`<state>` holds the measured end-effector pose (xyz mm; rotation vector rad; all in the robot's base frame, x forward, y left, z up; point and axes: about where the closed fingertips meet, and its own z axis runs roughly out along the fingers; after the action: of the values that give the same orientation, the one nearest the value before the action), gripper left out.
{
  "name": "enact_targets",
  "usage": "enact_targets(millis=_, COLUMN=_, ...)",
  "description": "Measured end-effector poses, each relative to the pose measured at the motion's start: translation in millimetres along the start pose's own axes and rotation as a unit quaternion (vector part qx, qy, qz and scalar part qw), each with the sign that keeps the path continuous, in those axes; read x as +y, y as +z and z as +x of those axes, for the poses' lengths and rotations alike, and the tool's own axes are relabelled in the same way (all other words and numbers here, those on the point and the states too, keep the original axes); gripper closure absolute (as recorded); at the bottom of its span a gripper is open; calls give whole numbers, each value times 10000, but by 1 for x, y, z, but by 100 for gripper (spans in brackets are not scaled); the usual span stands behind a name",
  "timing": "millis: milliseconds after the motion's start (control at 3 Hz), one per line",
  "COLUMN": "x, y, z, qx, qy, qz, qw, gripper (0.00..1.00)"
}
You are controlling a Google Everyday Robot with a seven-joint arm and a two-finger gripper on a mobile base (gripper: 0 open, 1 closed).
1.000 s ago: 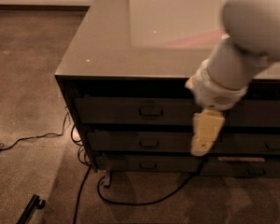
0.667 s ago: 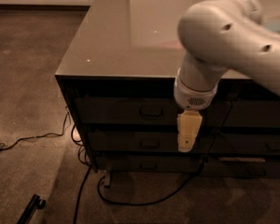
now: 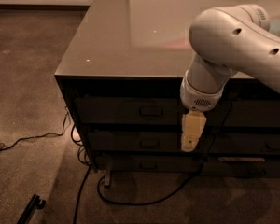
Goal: Open top drawer
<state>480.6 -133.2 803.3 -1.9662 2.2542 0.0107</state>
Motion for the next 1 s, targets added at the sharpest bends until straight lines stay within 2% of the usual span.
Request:
enact_targets(millis=333, x=-12, y=26, z=9, qx=-654, qy=355, qz=-292, qw=9968, gripper=0)
enact_targets(millis=667, x=-33, y=52, z=11, qx=-1203, qy=601, qz=-485, qw=9897, gripper=0)
enact_targets(millis=1000, x=-33, y=57, z=10, qx=-1222, qy=606, qz=-544, qw=9892, gripper=0)
